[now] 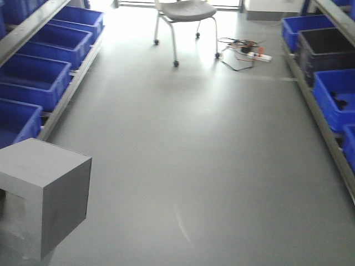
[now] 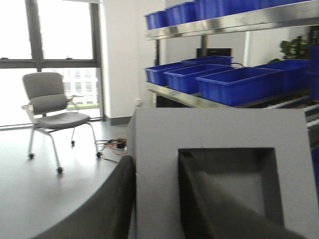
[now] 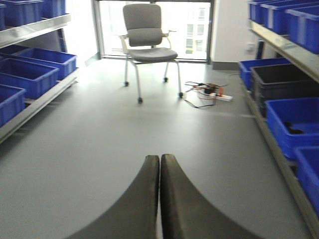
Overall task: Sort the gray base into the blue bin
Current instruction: 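Drive down the aisle holding the block in the left gripper, then turn the base to face the empty blue bin on the rack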
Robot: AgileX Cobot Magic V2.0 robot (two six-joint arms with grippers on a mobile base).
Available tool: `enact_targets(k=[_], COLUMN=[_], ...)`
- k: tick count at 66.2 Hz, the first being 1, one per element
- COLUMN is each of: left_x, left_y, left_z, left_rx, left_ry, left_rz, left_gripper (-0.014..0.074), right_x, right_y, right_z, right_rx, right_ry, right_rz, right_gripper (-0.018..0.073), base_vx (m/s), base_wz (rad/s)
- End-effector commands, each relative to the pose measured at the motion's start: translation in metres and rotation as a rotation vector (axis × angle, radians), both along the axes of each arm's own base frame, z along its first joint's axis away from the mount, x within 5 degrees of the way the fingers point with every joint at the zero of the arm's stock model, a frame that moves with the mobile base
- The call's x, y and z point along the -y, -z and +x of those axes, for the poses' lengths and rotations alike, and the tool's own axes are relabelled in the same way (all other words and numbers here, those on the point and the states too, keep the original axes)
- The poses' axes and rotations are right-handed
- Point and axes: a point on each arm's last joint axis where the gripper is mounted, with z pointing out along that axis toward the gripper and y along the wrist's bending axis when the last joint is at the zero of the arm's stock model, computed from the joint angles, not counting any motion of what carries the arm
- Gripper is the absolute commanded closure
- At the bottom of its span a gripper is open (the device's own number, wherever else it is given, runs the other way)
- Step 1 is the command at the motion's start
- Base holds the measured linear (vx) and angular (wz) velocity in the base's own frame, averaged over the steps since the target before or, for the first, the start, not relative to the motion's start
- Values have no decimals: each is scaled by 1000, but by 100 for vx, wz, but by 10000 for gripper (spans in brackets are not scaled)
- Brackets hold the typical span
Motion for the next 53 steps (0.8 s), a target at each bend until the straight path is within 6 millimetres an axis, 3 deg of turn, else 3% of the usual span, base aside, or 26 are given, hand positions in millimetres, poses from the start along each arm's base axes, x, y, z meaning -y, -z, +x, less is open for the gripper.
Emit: enact_targets(k=[1,22,53], left_x=[-1,-1,-1], left_y=[-19,-19,-19], left_z=[-2,-2,-2], left_rx=[113,113,113], left_ry=[6,6,6], left_rz=[-74,-74,-74], left_gripper=[602,602,602], right_x=[0,0,0], right_y=[-3,-3,-3], right_z=[0,0,0], right_rx=[72,72,72], right_ry=[0,0,0], right_rz=[-11,-11,-11], right_gripper=[568,568,568], base_vx=[30,27,21], base_wz=[48,64,88])
